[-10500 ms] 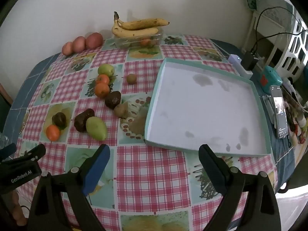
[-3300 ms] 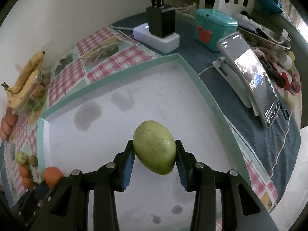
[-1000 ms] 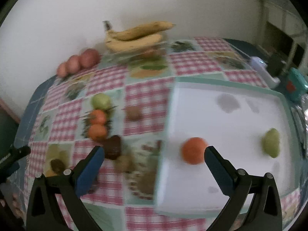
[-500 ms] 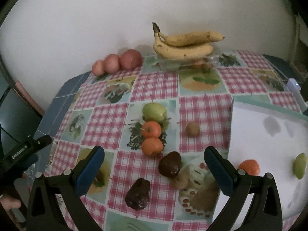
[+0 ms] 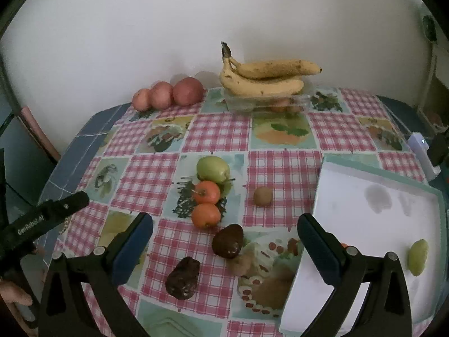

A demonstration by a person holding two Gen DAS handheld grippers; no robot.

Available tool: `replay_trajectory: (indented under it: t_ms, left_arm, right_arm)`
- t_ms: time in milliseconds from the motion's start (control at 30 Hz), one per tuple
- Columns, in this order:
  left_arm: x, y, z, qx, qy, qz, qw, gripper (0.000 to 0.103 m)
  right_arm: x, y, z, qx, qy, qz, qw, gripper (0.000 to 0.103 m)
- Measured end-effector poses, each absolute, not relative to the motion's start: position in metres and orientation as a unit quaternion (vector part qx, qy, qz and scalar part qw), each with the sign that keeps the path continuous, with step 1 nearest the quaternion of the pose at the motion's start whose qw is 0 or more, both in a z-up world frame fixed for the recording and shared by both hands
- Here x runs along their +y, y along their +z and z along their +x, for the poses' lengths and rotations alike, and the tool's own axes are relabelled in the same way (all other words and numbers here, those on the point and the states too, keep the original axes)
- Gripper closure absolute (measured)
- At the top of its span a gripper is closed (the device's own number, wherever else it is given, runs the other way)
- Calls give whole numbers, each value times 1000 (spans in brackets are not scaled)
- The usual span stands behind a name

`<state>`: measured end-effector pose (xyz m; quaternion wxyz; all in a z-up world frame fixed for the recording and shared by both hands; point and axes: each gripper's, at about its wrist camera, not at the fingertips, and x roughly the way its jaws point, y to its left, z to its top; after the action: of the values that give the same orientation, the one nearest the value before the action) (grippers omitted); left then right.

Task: Organize fruits
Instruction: 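Grasp a small brown kiwi with the right tool while the left grasps a dark avocado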

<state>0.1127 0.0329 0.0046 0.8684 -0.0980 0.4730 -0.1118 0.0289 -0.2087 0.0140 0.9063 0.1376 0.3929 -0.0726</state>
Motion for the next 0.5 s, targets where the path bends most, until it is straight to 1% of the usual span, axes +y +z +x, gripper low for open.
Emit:
replay_trajectory:
  t_ms: [100, 267, 333, 400, 433, 500]
  left_arm:
    - [26, -11, 113, 508, -104, -81, 851, 2]
    - [8, -28, 110, 540, -120, -69, 830, 8]
    - [2, -36, 110, 555, -122, -60, 821, 11]
    - [-3, -46, 110, 570, -116, -48, 812, 14]
    - [-4, -51, 110, 578, -112, -44, 807, 14]
    - [-5, -62, 111, 594, -106, -43, 797, 15]
  right_arm:
    - [-206, 14, 28, 398, -74, 125, 906, 0]
    - [-208, 0, 29, 428, -72, 135, 891, 2]
    - [-205, -7, 31, 441, -70, 132, 885, 8]
    - [-204, -14, 33, 452, -70, 128, 880, 17]
    - [-203, -19, 33, 459, -71, 127, 877, 20]
    - [-203, -30, 35, 477, -77, 124, 867, 36]
